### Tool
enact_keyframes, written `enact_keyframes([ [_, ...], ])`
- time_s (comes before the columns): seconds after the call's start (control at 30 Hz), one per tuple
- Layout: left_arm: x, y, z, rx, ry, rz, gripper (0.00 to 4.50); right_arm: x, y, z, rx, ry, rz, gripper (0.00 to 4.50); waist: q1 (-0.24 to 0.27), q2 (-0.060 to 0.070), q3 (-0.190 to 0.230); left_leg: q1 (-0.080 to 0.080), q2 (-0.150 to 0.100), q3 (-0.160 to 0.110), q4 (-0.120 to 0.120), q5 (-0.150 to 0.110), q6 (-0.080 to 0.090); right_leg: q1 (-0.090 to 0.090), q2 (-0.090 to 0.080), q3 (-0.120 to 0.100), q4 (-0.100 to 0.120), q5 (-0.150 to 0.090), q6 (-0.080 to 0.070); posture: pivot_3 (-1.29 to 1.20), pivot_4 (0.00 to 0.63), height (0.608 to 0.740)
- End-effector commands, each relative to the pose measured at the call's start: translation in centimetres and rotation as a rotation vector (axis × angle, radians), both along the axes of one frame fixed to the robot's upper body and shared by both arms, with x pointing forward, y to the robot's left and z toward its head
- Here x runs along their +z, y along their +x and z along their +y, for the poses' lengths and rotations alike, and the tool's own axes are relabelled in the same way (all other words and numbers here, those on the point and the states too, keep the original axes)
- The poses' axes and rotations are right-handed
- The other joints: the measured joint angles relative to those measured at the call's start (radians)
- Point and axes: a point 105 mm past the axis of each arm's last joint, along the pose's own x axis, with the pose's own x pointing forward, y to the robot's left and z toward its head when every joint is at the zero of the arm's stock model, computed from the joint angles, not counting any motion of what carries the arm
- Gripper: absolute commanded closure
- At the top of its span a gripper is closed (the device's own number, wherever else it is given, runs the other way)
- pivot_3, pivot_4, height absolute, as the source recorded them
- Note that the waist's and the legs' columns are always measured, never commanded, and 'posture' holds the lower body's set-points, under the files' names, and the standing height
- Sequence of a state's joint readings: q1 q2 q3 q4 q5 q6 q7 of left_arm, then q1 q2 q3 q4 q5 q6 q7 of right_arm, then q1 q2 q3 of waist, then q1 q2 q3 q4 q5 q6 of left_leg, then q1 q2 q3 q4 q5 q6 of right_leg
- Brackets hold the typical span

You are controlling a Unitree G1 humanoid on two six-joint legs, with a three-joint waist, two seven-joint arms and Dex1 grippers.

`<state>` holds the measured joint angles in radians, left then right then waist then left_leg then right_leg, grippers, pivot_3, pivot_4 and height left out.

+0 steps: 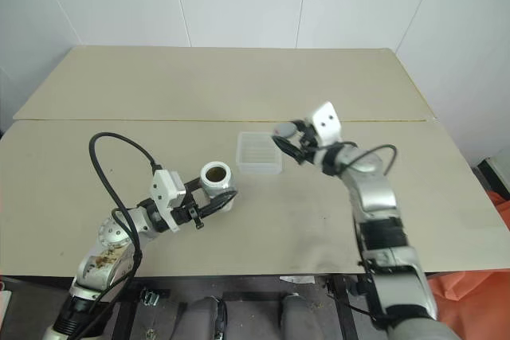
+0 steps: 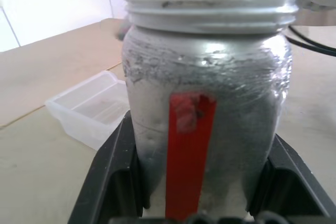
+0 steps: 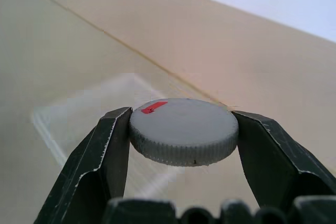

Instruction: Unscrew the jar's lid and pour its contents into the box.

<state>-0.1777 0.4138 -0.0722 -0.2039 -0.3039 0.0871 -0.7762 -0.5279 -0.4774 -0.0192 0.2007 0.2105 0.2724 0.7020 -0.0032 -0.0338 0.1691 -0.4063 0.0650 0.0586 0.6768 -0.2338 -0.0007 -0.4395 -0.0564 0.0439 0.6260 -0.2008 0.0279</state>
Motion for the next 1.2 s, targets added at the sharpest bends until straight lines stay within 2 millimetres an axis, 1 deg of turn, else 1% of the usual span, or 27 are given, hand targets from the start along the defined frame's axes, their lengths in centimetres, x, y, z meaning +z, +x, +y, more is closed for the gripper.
enact_keyframes([
  [0.03,1.3,0.7,0.4,0.005,0.003,-0.059,2.52,1.0,-0.8,-2.1,-0.041,-0.036,-0.021,1.19,-0.007,0.0,0.0,0.0,0.0,0.0,0.0,0.0,0.0,0.0,0.0,0.0,0.0,0.0,0.0,0.0,0.15,0.74],
  [0.13,1.7,1.6,0.5,0.003,0.015,-0.075,2.52,-0.6,-1.5,-3.2,-0.063,-0.097,0.05,1.19,-0.019,0.0,0.0,0.001,0.001,0.0,0.0,0.0,0.0,0.0,0.001,0.001,0.001,0.0,0.0,0.0,0.15,0.74],
  [0.3,2.2,3.1,0.9,0.006,0.06,-0.108,2.52,-2.2,-2.0,-3.5,-0.103,-0.128,0.167,1.19,-0.021,0.0,0.0,0.002,0.001,-0.001,0.0,0.0,0.0,0.0,0.002,0.002,0.003,-0.001,0.002,0.0,0.15,0.74],
  [0.4,2.9,4.4,1.4,0.024,0.08,-0.141,2.52,-3.3,-2.7,-3.8,-0.096,-0.183,0.21,0.63,-0.014,0.0,0.0,0.002,0.0,-0.001,0.001,0.0,0.0,0.0,0.002,0.001,0.003,-0.001,0.002,0.0,0.15,0.74],
  [0.47,3.5,5.1,1.7,0.034,0.085,-0.162,2.52,-3.5,-3.1,-3.9,-0.093,-0.178,0.225,0.02,-0.008,0.0,0.0,0.001,0.0,-0.001,0.001,0.0,0.0,0.0,0.002,0.001,0.002,-0.001,0.002,0.0,0.15,0.74],
  [0.5,3.7,5.5,1.8,0.037,0.091,-0.17,2.52,-3.4,-3.2,-4.0,-0.095,-0.182,0.221,0.02,-0.008,0.0,0.0,0.001,0.0,-0.001,0.001,0.0,0.0,0.0,0.002,0.001,0.001,-0.001,0.002,0.0,0.15,0.74],
  [0.57,4.1,6.1,2.1,0.044,0.101,-0.187,2.52,-2.9,-3.4,-4.0,-0.092,-0.18,0.207,0.02,-0.008,0.0,0.0,0.0,0.0,-0.001,0.0,0.0,0.0,0.0,0.001,0.001,0.0,0.0,0.001,0.0,0.15,0.74],
  [0.63,4.4,6.6,2.4,0.049,0.116,-0.2,2.52,-1.7,-3.7,-4.0,-0.083,-0.176,0.171,0.02,-0.009,0.0,0.0,-0.001,0.0,-0.001,0.0,0.0,0.0,0.0,0.001,0.001,-0.001,0.0,0.001,0.0,0.15,0.74],
  [0.67,4.6,7.1,2.7,0.054,0.139,-0.209,2.52,-0.5,-4.3,-3.6,-0.042,-0.166,0.12,0.02,-0.008,0.0,0.0,-0.001,0.0,-0.001,0.0,0.0,0.0,0.0,0.001,0.001,-0.001,0.0,0.001,0.0,0.15,0.74],
  [0.73,4.7,7.9,3.0,0.058,0.199,-0.231,2.52,1.4,-5.3,-3.1,0.013,-0.165,0.048,0.02,-0.008,0.0,0.0,-0.001,0.0,-0.001,0.0,0.0,0.0,0.0,0.001,0.001,-0.001,0.0,0.001,0.0,0.15,0.74],
  [0.77,4.7,8.2,3.2,0.058,0.229,-0.242,2.52,2.0,-5.7,-3.0,0.027,-0.169,0.026,0.02,-0.008,0.0,0.0,-0.001,0.0,-0.001,0.0,0.0,0.0,0.0,0.001,0.001,-0.001,0.0,0.001,0.0,0.15,0.74],
  [0.9,4.9,10.0,3.6,0.053,0.384,-0.3,2.52,3.6,-8.2,-2.2,0.169,-0.215,-0.056,0.02,-0.006,0.0,0.0,0.0,-0.001,-0.001,0.0,0.0,0.0,0.001,0.001,0.0,-0.001,-0.001,0.003,0.0,0.15,0.74],
  [0.97,5.1,10.8,3.6,0.048,0.469,-0.34,2.52,4.0,-8.8,-1.9,0.197,-0.231,-0.082,0.02,-0.004,-0.001,0.0,0.0,-0.001,-0.001,0.0,0.0,0.0,0.001,0.001,0.0,-0.001,-0.002,0.004,0.0,0.15,0.74],
  [1.07,6.3,12.2,2.6,0.02,0.619,-0.442,2.52,4.8,-9.8,-1.3,0.243,-0.228,-0.117,0.02,0.0,-0.001,0.001,-0.001,-0.001,-0.001,0.001,0.0,0.0,0.001,0.001,0.0,-0.001,-0.001,0.005,0.0,0.15,0.74],
  [1.17,7.4,13.0,1.3,-0.003,0.731,-0.536,2.52,5.0,-10.4,-0.8,0.273,-0.228,-0.125,0.02,0.005,-0.001,0.001,-0.002,-0.001,-0.001,0.001,0.0,0.0,0.0,0.001,0.0,-0.002,-0.001,0.005,0.0,0.15,0.74],
  [1.2,7.7,13.3,0.6,-0.012,0.813,-0.597,2.52,4.9,-10.8,-0.7,0.286,-0.23,-0.121,0.02,0.006,-0.002,0.001,-0.002,-0.001,-0.001,0.001,0.0,0.0,0.0,0.0,0.0,-0.002,-0.001,0.005,0.0,0.15,0.74],
])
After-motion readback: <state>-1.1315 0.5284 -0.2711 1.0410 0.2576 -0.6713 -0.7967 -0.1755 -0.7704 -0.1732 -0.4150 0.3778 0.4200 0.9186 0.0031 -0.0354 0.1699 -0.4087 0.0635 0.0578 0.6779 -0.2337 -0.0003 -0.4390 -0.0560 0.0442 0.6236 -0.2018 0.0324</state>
